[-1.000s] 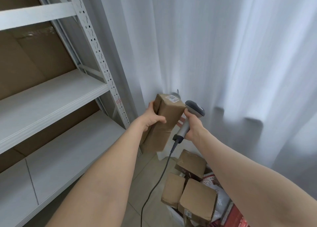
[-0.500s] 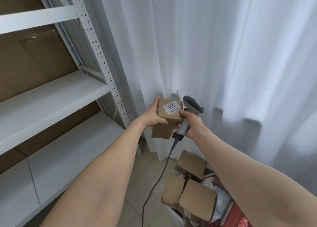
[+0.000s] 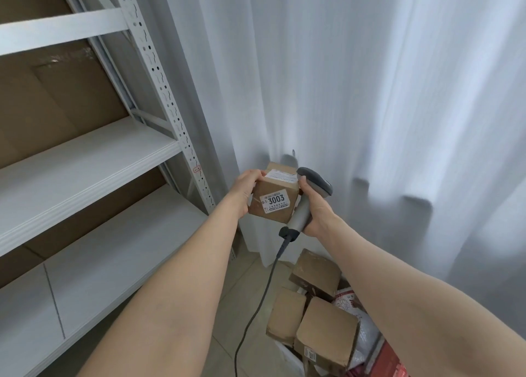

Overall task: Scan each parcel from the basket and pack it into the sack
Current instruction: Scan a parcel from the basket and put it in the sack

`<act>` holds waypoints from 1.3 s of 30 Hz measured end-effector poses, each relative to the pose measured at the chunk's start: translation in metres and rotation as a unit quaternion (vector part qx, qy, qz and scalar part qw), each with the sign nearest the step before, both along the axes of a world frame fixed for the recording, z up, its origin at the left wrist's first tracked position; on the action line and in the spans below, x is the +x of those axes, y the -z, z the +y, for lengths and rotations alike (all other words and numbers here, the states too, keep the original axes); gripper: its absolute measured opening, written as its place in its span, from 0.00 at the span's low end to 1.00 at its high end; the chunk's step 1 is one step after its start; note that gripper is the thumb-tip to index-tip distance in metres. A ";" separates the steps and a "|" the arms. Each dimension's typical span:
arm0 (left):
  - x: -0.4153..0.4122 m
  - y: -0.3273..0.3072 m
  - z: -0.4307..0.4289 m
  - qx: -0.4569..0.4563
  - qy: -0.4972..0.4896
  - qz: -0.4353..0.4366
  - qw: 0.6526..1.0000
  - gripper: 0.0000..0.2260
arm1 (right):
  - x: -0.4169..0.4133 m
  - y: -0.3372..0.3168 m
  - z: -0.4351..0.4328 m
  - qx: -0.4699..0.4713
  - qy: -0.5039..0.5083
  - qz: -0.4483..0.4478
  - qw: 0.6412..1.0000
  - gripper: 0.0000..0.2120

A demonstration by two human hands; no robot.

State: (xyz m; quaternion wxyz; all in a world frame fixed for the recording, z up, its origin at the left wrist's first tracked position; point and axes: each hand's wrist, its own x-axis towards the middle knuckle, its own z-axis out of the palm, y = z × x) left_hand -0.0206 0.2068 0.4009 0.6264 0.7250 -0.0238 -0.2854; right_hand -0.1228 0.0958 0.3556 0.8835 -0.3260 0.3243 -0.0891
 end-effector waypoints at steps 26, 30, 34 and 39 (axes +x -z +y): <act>0.015 0.049 0.021 -0.027 -0.004 0.079 0.996 0.23 | -0.005 -0.011 -0.009 -0.195 -0.001 0.066 0.979 0.01; 0.012 0.057 0.022 -0.029 -0.010 0.078 0.996 0.19 | -0.004 -0.022 0.002 -0.212 -0.046 0.048 0.975 0.04; 0.011 0.063 0.024 -0.026 -0.006 0.078 0.997 0.24 | 0.003 -0.031 0.012 -0.210 -0.065 0.055 0.974 0.05; 0.014 0.067 0.030 -0.014 -0.001 0.072 0.997 0.26 | 0.007 -0.035 0.016 -0.211 -0.082 0.081 0.971 0.02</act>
